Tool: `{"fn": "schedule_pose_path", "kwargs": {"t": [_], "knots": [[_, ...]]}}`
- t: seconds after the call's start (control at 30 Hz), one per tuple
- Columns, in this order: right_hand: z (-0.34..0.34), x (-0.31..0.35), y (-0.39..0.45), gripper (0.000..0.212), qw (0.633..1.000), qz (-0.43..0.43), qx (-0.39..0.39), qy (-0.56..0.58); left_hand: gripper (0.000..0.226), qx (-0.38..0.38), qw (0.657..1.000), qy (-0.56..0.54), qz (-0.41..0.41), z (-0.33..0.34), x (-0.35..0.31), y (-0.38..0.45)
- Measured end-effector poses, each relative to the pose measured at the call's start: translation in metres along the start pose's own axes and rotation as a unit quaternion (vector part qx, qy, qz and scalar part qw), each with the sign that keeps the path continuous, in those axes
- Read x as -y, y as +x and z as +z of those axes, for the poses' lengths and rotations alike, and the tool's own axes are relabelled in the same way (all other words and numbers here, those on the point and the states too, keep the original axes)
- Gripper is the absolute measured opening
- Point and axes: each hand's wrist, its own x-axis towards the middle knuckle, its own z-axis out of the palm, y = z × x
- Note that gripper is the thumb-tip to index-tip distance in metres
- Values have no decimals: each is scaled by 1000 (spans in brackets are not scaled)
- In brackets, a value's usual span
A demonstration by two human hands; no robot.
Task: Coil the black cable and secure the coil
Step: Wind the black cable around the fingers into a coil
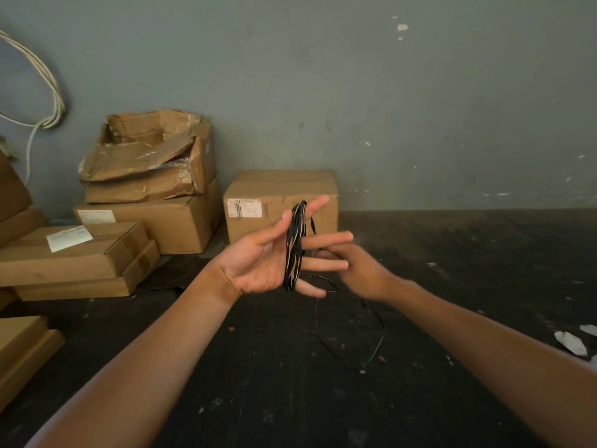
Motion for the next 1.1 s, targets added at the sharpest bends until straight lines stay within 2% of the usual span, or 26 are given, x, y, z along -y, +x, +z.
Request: {"fn": "schedule_pose_path", "kwargs": {"t": [0.23, 0.53, 0.7, 0.8, 1.0, 1.1], "knots": [[56, 1, -19, 31, 994, 18, 97, -42, 49, -19, 998, -15, 66, -1, -12, 9], [52, 40, -25, 29, 974, -29, 151, -167, 47, -121, 988, -20, 94, -24, -15, 2], [39, 56, -27, 34, 950, -102, 127, -266, 46, -157, 982, -30, 97, -30, -8, 1], [30, 64, -26, 25, 945, -120, 102, -287, 45, -171, 979, -36, 108, -33, -4, 3], [7, 77, -21, 27, 943, -130, 92, -294, 43, -253, 963, -6, 94, -45, 3, 6], [-9, 81, -13, 23, 942, -128, 85, -299, 43, -262, 962, -5, 82, -47, 11, 4]]}}
